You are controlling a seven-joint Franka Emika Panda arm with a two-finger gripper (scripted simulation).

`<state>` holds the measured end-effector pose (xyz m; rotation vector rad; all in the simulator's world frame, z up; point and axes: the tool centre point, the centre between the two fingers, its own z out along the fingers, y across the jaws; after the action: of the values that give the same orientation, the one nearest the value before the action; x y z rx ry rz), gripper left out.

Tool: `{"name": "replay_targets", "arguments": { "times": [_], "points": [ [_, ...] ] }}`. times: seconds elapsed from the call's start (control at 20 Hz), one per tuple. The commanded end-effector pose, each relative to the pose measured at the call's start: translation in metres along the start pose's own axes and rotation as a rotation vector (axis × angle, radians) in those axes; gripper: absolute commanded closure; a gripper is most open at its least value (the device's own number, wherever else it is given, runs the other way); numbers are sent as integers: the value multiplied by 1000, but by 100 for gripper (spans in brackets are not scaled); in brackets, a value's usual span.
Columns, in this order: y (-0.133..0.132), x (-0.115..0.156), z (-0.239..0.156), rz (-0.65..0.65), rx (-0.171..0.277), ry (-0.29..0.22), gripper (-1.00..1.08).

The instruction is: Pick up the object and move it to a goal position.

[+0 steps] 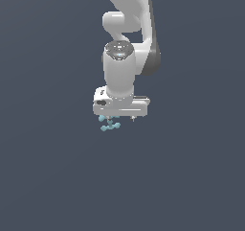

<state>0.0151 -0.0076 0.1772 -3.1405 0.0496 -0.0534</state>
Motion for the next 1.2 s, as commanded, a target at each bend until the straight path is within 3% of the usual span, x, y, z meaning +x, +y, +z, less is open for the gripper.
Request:
{"name": "replay_targets", "arguments": {
  "times": [0.0,0.7,1.15],
  "points": [
    [0,0,0,0,0,0,-92],
    [7,1,-12,-11,12,3,-92],
    [10,-2,-8,83,11,-1,-92]
  ]
}}
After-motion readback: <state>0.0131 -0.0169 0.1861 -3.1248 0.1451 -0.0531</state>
